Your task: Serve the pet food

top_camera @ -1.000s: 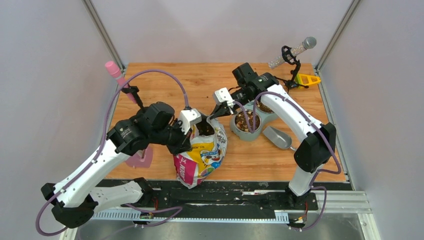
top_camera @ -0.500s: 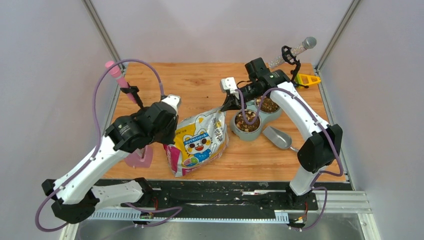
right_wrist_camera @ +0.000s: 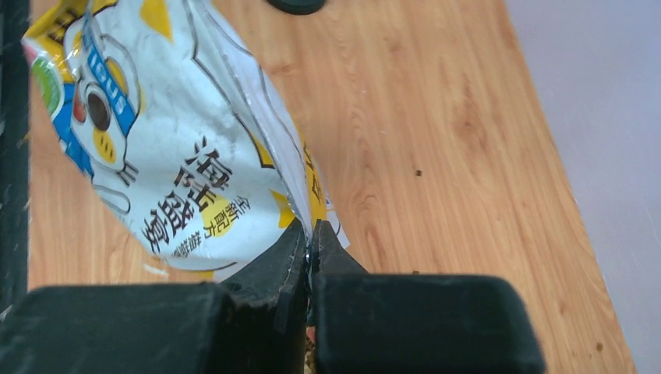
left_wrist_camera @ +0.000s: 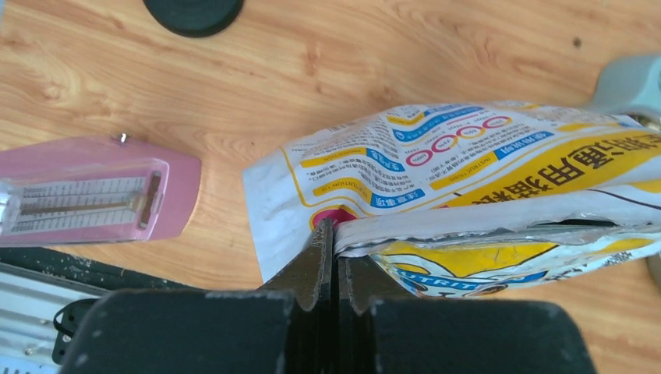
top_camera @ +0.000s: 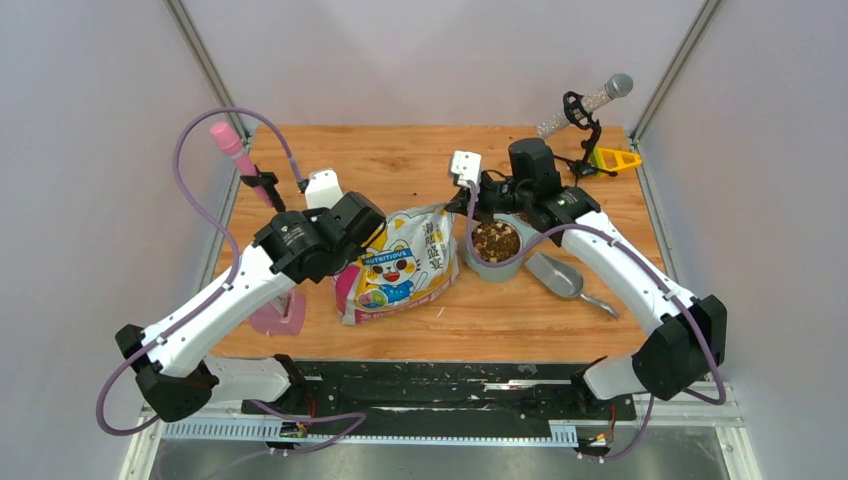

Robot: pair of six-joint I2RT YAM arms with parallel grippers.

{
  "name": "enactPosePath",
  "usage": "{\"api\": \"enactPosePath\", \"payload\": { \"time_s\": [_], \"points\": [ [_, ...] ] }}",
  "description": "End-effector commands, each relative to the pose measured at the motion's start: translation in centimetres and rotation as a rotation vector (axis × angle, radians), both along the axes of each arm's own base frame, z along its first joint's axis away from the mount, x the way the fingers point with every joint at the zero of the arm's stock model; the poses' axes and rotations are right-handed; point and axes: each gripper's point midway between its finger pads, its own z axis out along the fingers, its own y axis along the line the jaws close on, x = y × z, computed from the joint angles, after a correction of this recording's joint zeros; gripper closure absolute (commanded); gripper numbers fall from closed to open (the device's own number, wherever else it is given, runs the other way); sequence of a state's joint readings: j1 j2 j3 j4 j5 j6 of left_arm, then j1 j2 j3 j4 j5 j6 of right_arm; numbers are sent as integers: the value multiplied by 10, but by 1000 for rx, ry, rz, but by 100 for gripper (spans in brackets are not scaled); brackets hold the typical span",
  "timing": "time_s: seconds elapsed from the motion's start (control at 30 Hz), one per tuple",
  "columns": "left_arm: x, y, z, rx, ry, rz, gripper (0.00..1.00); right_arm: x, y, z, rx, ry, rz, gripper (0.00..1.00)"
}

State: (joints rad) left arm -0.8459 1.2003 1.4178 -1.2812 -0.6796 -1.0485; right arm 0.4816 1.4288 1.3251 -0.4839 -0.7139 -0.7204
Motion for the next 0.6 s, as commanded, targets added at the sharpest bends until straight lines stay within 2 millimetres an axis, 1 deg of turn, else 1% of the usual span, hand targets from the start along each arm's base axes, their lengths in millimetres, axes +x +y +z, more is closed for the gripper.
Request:
{"api": "enactPosePath", "payload": {
  "time_s": [0.0,0.07,0.1,0.13,0.17,0.2,0.23,0.27,0.3,0.33,0.37,0.4,0.43,0.47,0.5,0.53,0.57],
  "points": [
    [-3,132,94,462,-333,342,100,92,-84,101,203,-291,-664,100],
    [-1,133,104,456,-372,375,100,98,-88,108,245,-344,-710,100],
    [-2,135,106,462,-374,378,100,100,-90,109,258,-349,-734,100],
    [-1,135,109,467,-379,377,100,100,-89,107,249,-343,-725,100],
    [5,128,111,428,-401,378,100,96,-82,97,208,-324,-668,100],
    [8,123,106,491,-345,289,100,89,-71,91,196,-302,-593,100],
    [21,99,101,386,-348,221,100,81,-60,83,182,-269,-514,100],
    [21,94,90,471,-287,84,100,65,-42,75,168,-225,-371,100],
    [34,60,73,358,-287,-46,100,59,-36,69,165,-180,-328,100],
    [34,50,72,338,-295,-137,99,46,-22,63,182,-104,-235,100],
    [37,25,59,265,-296,-240,98,35,-12,59,183,-54,-154,100],
    [35,18,58,225,-311,-280,97,27,-6,59,185,-9,-104,100],
    [35,6,48,197,-307,-341,96,24,-2,60,189,29,-79,100],
    [33,4,47,183,-313,-358,92,24,0,63,190,44,-73,100],
    [30,1,43,174,-301,-384,89,28,0,66,192,49,-85,100],
    [27,3,41,175,-289,-387,82,34,0,69,189,48,-105,100],
    [27,5,42,169,-293,-376,78,39,-1,75,192,36,-123,100]
  ]
}}
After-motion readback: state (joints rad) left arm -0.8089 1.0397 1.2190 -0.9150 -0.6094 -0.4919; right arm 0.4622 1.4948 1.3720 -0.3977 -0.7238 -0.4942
